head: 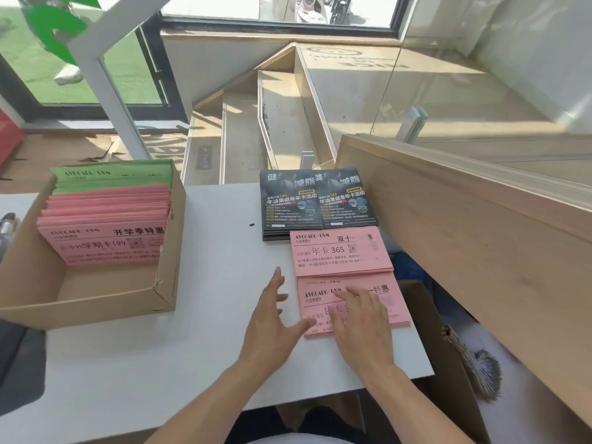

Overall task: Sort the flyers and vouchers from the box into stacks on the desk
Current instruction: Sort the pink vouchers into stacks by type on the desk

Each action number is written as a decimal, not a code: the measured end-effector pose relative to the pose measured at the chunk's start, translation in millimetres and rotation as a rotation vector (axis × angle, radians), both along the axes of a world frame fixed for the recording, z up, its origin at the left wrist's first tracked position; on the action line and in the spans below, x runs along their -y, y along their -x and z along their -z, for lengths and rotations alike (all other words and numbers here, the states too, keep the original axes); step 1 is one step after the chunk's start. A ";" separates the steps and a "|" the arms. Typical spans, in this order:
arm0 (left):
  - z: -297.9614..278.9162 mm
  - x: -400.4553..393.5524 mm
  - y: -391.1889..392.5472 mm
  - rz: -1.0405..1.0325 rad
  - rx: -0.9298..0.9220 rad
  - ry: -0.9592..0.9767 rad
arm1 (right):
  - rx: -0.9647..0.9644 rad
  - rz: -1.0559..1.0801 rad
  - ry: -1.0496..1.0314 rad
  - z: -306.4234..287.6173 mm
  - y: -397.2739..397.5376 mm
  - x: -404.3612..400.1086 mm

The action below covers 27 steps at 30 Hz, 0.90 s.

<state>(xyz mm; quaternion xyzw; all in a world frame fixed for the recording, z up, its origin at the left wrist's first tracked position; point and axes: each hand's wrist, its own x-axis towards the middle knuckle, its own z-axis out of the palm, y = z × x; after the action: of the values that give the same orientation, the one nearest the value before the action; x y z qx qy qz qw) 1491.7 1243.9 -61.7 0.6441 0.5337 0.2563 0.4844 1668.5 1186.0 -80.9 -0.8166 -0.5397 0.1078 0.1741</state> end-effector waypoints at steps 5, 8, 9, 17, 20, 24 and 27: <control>-46.6 -9.9 56.0 -0.201 0.152 -0.291 | -0.035 -0.115 -0.269 -27.6 53.6 -37.0; -69.9 -30.8 107.5 -0.318 0.139 -0.458 | -0.146 -0.260 -0.368 -45.5 110.3 -75.0; -74.0 -40.6 127.3 -0.360 0.115 -0.491 | -0.176 -0.297 -0.383 -50.6 130.9 -89.9; -70.8 -133.8 283.1 -0.356 -0.432 -0.637 | -0.028 -0.598 -0.263 -69.9 274.5 -209.2; -63.3 -156.7 307.9 -0.134 -0.624 -0.535 | 0.168 -0.573 -0.133 -68.4 297.9 -223.8; -56.5 -160.8 311.2 -0.083 -0.617 -0.433 | 0.269 -0.520 -0.046 -61.0 300.4 -222.8; -57.6 -157.3 311.4 -0.088 -0.598 -0.430 | 0.299 -0.476 -0.080 -57.7 300.3 -220.7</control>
<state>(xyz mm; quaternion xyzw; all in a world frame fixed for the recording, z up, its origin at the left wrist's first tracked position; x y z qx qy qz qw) 1180.4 1401.2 -4.1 0.7540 0.6127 0.1837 0.1492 1368.2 1406.7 -23.3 -0.6661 -0.7399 0.0028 0.0945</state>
